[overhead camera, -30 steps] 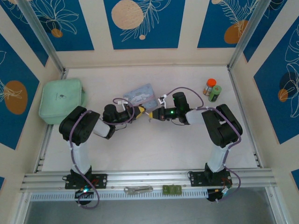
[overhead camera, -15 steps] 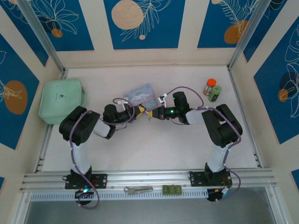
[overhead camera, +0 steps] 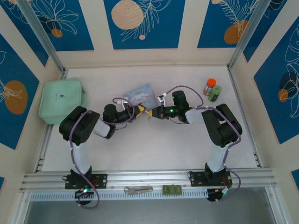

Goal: Unlock the padlock with the key

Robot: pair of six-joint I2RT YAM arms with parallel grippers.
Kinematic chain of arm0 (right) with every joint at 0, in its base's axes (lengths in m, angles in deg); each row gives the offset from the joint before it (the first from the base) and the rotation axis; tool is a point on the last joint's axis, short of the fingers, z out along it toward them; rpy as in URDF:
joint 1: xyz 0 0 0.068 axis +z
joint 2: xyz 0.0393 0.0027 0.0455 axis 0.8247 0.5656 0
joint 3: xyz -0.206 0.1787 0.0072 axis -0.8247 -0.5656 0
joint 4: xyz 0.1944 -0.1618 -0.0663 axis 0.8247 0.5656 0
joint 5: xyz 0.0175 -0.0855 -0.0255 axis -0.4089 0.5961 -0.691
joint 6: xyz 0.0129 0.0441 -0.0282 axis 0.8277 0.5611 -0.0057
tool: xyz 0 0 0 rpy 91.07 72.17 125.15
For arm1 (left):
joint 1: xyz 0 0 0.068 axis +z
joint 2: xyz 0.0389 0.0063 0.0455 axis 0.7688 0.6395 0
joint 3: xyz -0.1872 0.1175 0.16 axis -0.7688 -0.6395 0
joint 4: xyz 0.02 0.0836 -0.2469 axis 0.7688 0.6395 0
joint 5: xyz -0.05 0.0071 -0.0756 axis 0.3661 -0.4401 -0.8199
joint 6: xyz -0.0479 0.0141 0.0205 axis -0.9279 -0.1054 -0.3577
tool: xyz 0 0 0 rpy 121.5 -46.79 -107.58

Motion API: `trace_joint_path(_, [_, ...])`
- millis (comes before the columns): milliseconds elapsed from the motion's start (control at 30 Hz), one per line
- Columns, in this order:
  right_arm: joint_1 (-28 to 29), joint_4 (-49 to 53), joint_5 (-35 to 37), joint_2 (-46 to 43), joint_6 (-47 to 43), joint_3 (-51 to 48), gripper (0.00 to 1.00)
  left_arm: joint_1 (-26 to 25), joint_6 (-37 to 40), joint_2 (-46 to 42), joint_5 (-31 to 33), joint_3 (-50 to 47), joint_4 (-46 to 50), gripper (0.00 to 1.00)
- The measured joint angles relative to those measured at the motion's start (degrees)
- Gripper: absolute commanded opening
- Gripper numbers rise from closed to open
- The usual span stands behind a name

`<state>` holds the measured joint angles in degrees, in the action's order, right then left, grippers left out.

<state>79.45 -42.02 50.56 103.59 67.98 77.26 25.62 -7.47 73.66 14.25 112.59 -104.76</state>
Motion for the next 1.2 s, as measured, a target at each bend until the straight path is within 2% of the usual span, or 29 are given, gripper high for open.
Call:
trace_joint_path(767, [-1.4, 9.4, -4.1, 0.4, 8.0, 6.5, 0.00, 0.4, -0.5, 0.1, -0.2, 1.3, -1.9, 0.00])
trace_joint_path(1000, [-0.6, 17.7, -0.2, 0.1, 1.7, 9.8, 0.00, 0.5, -0.6, 0.7, 0.1, 1.9, -1.7, 0.00])
trace_joint_path(1200, [1.0, 21.4, 6.4, -2.1, -2.7, 9.8, 0.00, 0.4, -0.9, 1.0, 0.1, 1.9, -1.5, 0.00])
